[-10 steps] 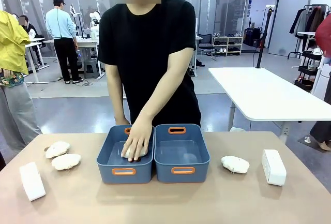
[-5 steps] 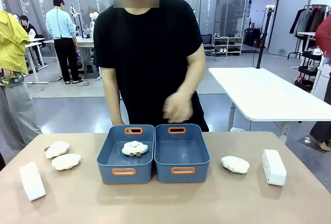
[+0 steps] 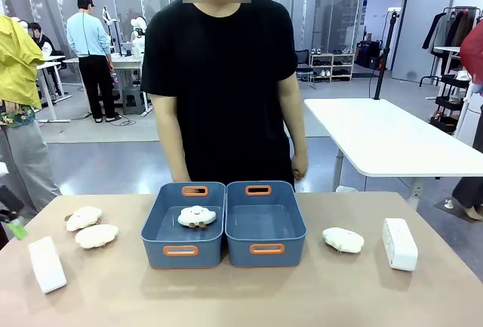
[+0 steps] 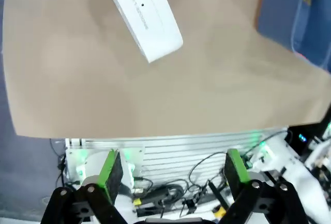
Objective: Sort the digital clocks into the basket.
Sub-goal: Pick up the Digital clock from the table and place it into the empty Plastic storage basket.
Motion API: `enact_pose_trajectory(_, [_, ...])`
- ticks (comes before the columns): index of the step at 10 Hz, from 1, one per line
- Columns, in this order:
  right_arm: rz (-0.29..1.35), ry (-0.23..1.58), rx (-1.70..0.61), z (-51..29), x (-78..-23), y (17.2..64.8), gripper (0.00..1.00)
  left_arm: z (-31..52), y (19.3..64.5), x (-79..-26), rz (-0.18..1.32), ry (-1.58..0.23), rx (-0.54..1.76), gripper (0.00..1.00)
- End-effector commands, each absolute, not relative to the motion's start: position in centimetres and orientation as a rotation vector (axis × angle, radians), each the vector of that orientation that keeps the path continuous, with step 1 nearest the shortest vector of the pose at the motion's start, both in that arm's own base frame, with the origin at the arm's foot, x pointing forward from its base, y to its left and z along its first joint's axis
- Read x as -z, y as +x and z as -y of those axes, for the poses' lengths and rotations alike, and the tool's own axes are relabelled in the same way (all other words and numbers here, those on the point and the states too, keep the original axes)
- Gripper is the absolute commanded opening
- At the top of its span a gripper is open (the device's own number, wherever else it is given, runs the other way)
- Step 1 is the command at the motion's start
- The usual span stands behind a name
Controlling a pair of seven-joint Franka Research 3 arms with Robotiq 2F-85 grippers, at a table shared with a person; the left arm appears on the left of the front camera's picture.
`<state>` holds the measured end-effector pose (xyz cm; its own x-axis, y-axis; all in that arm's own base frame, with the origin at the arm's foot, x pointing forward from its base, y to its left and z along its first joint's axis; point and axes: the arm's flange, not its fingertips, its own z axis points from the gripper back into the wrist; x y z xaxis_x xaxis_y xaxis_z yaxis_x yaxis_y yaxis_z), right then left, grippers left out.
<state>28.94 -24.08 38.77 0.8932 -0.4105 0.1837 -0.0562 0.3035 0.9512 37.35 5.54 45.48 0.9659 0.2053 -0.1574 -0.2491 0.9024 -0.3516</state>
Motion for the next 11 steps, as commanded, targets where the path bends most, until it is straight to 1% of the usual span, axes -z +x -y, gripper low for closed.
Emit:
enact_pose_trajectory(1, [0.434, 1.249, 0.238, 24.2, -38.9, 28.9, 1.0, -4.3, 39.7, -43.3, -0.121, -0.308, -0.336, 1.0])
enact_pose_trajectory(2, [0.434, 1.249, 0.238, 24.2, -38.9, 28.9, 1.0, -3.8, 40.5, -41.9, -0.086, -0.272, -0.418, 1.0])
enact_pose_trajectory(3, [0.434, 1.249, 0.238, 24.2, -38.9, 28.9, 1.0, -3.4, 41.4, -40.6, -0.038, -0.241, -0.443, 1.0])
enact_pose_trajectory(6, [0.434, 1.249, 0.238, 24.2, -38.9, 28.9, 1.0, -2.3, 42.8, -36.8, 0.033, -0.162, -0.507, 1.0])
enact_pose_trajectory(9, [0.434, 1.249, 0.238, 24.2, -38.9, 28.9, 1.0, -1.9, 43.9, -34.6, 0.082, -0.106, -0.537, 1.0])
enact_pose_trajectory(11, [0.434, 1.249, 0.238, 24.2, -38.9, 28.9, 1.0, -2.0, 44.4, -32.7, 0.096, -0.109, -0.567, 1.0])
